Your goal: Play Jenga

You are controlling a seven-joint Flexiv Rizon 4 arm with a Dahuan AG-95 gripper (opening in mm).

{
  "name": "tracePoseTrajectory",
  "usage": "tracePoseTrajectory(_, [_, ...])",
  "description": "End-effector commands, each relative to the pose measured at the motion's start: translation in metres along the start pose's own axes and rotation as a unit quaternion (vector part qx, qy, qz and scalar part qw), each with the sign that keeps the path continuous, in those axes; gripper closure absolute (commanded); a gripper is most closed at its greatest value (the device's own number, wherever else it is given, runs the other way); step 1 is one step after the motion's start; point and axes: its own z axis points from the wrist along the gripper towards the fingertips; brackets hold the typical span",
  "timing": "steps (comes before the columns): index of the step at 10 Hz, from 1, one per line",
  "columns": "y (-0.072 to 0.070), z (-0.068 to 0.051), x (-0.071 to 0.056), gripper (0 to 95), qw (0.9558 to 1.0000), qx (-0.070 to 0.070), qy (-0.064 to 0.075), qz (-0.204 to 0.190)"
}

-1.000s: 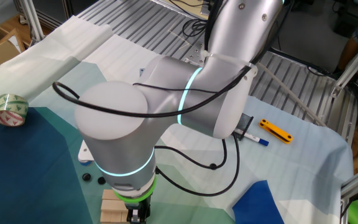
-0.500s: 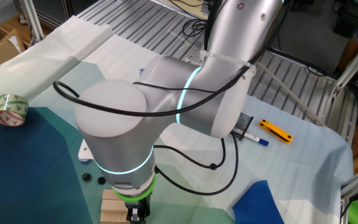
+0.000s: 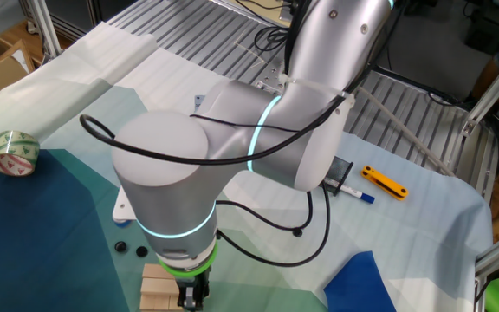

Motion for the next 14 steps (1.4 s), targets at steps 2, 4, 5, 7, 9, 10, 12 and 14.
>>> tracePoseTrajectory(2, [0.0014,0.0005,-0.0003,76.0,1.0,0.0,0.001,-0.003])
tracePoseTrajectory(4, [0.0013,0.0006,-0.0002,76.0,1.0,-0.002,0.003,-0.002])
tracePoseTrajectory(5, [0.0012,0.0008,0.0001,76.0,1.0,-0.002,0.003,-0.003])
tracePoseTrajectory(7, [0.0008,0.0013,0.001,95.0,1.0,-0.003,0.003,-0.005])
tracePoseTrajectory(9, [-0.0002,0.0027,0.0032,95.0,1.0,-0.003,0.003,-0.005])
tracePoseTrajectory(10, [-0.0008,0.0034,0.0045,95.0,1.0,-0.003,0.002,-0.007])
tracePoseTrajectory(12, [-0.0013,0.0033,0.0049,95.0,1.0,-0.004,0.003,-0.007])
tracePoseTrajectory(14, [-0.002,0.0042,0.0065,95.0,1.0,-0.004,0.006,-0.005])
